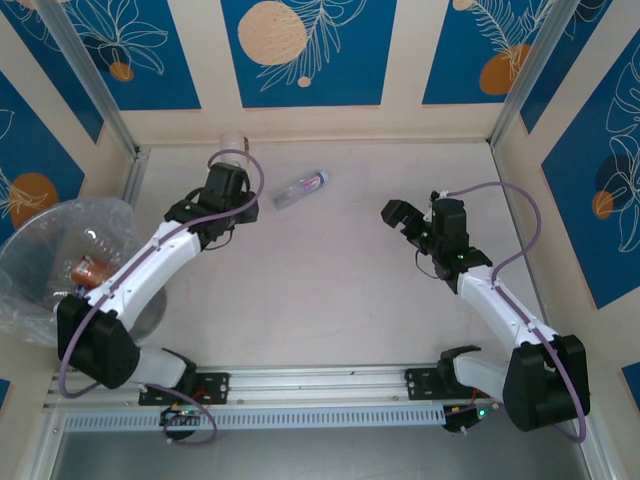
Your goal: Put the plastic bottles in the bin
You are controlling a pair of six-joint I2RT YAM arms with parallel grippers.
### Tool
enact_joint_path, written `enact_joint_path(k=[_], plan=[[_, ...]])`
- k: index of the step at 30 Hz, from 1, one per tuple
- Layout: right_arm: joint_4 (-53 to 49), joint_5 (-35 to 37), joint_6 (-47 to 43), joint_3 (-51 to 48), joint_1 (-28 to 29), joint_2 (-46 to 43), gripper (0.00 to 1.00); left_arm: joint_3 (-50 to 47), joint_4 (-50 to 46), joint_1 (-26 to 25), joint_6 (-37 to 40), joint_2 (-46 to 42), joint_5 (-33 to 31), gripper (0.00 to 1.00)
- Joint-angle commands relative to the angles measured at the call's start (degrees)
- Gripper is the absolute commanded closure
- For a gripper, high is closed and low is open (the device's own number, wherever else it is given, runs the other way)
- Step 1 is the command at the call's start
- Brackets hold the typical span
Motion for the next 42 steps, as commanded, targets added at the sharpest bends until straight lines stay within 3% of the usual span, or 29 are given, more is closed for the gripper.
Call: enact_joint_path(k=[1, 14, 23, 26, 29, 42], plan=[[5.45, -0.80, -0.01, -0.95, 0.38, 0.03, 0.01, 0.50, -2.16, -0.26, 1.49, -4.23, -0.69, 1.00], [7.17, 1.04, 1.73, -0.92, 0.67, 1.95, 0.00, 2.71, -7.80, 0.56, -3.69, -18.02, -5.03, 1.00], [5.65, -0.99, 2.60, 2.12, 0.69, 6.12, 0.01, 6.22, -17.17, 2.73, -5.78, -23.23, -21.75, 1.00], [5.29, -1.69, 2.89, 3.00, 0.63, 7.27, 0.01, 7.08, -21.87, 5.60, -8.27, -24.49, -26.74, 1.00], [5.09, -2.18, 3.14, 3.71, 0.60, 8.16, 0.00, 7.44, -24.62, 9.80, -9.71, -26.07, -27.86, 1.00], [2.47, -2.73, 2.62, 4.80, 0.69, 8.61, 0.00, 8.15, -25.05, 27.36, -5.66, -25.61, -23.79, 1.00]])
